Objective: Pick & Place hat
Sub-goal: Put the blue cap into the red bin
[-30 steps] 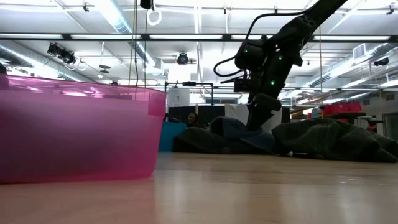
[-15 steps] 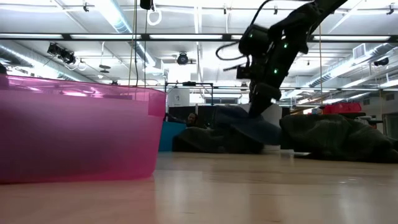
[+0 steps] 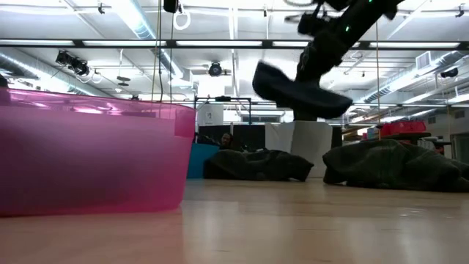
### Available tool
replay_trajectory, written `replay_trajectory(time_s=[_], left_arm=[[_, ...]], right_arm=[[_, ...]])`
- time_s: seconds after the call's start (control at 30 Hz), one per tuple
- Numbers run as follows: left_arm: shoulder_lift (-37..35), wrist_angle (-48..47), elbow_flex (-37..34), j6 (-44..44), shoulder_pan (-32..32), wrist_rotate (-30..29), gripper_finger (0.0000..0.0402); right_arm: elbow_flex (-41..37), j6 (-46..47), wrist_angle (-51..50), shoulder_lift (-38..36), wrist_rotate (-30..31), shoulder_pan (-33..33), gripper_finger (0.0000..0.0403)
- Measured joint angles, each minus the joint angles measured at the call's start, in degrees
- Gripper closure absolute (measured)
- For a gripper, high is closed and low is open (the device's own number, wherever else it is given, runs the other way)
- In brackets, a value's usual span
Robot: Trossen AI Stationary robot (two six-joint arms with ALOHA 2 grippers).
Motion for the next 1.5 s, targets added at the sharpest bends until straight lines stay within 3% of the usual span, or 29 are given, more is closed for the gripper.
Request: replay_trajectory(time_s=[0.3, 0.53, 0.8, 1.07, 1.2, 1.5], left_arm=[[0.0, -3.0, 0.0, -18.0, 4.1, -1.6, 0.0261], [0.0, -8.0, 0.0, -28.4, 8.0, 4.6, 0.0261], [0.3, -9.0, 0.0, -35.5, 10.3, 9.6, 0.0261], [1.5, -8.6, 0.0, -39.0, 10.3, 11.5, 0.026], [3.1, -5.1, 0.0, -39.7, 10.2, 12.8, 0.0238], [6.5, -1.9, 0.0, -40.3, 10.2, 17.9, 0.0141]], right_arm=[[0.0, 0.1, 1.4, -7.1, -0.4, 7.3, 0.0402], [0.0, -0.6, 6.7, -8.1, -0.4, 13.3, 0.0403], [0.1, -4.5, 14.2, -7.6, -0.3, 16.5, 0.0403], [0.1, -6.8, 14.5, -6.5, -0.2, 16.6, 0.0403], [0.1, -7.0, 14.6, -5.8, -0.5, 16.6, 0.0403], [0.1, -7.0, 15.7, -5.1, -1.7, 16.6, 0.0403]])
